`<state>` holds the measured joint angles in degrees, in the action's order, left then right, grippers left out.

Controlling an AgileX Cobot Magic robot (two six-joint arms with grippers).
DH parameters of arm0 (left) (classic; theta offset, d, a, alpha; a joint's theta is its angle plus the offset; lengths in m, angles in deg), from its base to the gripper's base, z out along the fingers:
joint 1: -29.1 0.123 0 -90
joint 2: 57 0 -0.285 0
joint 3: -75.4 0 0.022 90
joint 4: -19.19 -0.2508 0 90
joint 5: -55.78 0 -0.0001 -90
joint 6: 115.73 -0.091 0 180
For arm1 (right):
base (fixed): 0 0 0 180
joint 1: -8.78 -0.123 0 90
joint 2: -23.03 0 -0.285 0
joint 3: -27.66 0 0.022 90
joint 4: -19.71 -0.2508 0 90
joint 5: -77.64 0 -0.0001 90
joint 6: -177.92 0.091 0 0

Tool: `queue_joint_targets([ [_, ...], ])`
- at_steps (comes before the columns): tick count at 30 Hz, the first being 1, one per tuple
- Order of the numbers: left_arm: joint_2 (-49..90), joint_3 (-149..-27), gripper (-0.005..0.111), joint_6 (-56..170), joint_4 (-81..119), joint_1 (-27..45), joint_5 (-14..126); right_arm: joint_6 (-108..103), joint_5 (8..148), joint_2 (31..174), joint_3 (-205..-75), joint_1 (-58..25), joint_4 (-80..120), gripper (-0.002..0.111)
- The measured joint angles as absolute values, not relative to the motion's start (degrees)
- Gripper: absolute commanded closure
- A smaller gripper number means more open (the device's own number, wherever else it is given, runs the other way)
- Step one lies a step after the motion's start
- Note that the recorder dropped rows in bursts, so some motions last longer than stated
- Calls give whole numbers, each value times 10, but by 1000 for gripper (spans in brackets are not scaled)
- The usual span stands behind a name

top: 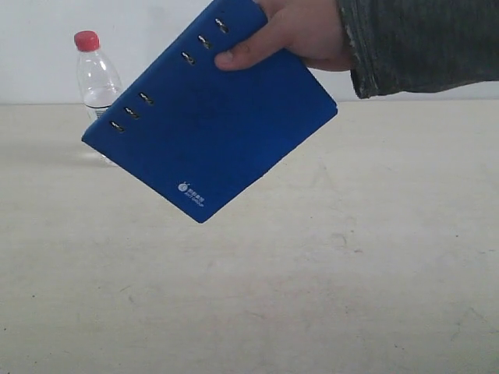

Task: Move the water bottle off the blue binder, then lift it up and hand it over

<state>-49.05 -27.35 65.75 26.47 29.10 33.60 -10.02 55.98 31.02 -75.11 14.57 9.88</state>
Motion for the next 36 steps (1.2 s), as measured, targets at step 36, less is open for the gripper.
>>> queue_joint_targets([
  [36, -490, -273, 102, 706, 187, 291, 348, -100, 560, 310, -751, 146, 99, 109],
])
